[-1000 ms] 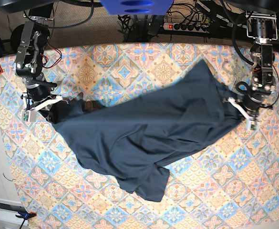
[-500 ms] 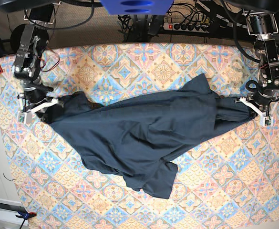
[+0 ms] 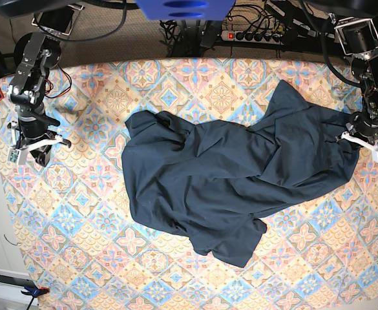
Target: Layout the t-shirt on the table in an organized manner, then fold the t-shirt properly
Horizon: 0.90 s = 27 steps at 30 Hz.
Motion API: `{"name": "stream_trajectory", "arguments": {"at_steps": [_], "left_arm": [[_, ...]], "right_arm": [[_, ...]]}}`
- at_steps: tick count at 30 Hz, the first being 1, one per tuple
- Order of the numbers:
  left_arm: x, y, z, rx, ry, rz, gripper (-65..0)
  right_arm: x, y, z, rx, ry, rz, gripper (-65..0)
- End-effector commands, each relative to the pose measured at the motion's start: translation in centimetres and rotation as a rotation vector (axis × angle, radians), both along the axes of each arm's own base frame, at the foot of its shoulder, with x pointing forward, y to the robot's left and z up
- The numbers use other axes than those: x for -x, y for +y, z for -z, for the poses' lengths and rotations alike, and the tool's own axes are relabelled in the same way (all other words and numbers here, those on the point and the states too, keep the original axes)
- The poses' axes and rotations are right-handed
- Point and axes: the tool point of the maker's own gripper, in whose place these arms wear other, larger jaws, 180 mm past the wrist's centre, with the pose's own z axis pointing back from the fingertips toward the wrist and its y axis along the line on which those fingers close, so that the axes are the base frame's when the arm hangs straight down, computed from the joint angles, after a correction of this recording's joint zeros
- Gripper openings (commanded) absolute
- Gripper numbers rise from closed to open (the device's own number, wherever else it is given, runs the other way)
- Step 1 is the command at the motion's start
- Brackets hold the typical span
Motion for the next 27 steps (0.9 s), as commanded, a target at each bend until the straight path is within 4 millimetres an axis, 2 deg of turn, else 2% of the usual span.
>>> {"name": "stream_trajectory", "arguments": {"at_steps": [1,3,5,7,10,13,15,17,18,20,21,25,27], "left_arm": [[-0.9,0.8,-1.5,0.005,-0.049,-0.009,-56.6],[-1.0,0.7,-1.8,0.056,-0.075,-0.019,-56.6],[-1.3,0.4,-2.2,0.103,-0.103,-0.026,-56.5],[-1.1,1.5,-3.2,0.131,-0.133,-0.059,-54.5],[0.1,4.2,-5.1,0.213,-0.186,-0.164,-43.1],[1.1,5.6,-6.6,0.295,-0.235,-0.229,-31.6],[1.2,6.0,-7.5,0.348,-0.279,-0.252,-26.1],[1.6,6.7,-8.5,0.39,-0.334,-0.281,-25.8],[1.9,6.8,-8.6,0.409,-0.353,-0.294,-26.0],[3.1,6.2,-7.6,0.443,-0.343,-0.304,-26.2],[3.4,5.6,-7.3,0.46,-0.331,-0.293,-26.2],[2.7,0.3,-6.1,0.572,-0.259,-0.168,-26.2],[2.7,-1.0,-5.5,0.615,-0.25,-0.157,-26.2]], "right_arm": [[-0.6,0.2,-1.7,0.019,-0.055,-0.022,-64.3],[-0.9,3.0,-1.0,0.01,-0.017,-0.114,-63.9],[-1.1,6.4,-0.6,0.009,0.015,-0.235,-60.8],[-1.0,9.4,-0.2,0.007,0.037,-0.335,-56.2],[-0.7,13.0,0.9,-0.012,0.077,-0.438,-51.8],[-0.4,15.4,1.6,-0.024,0.099,-0.503,-50.9],[-0.2,16.3,1.9,-0.027,0.109,-0.53,-51.0],[-0.1,16.7,2.1,-0.03,0.115,-0.541,-51.1],[0.0,16.8,2.2,-0.029,0.115,-0.542,-51.1],[0.0,16.9,2.2,-0.03,0.118,-0.545,-51.1],[0.0,16.9,2.2,-0.03,0.118,-0.545,-51.1],[0.0,16.9,2.2,-0.03,0.114,-0.544,-51.1],[0.0,16.9,2.2,-0.03,0.114,-0.544,-51.1]]}}
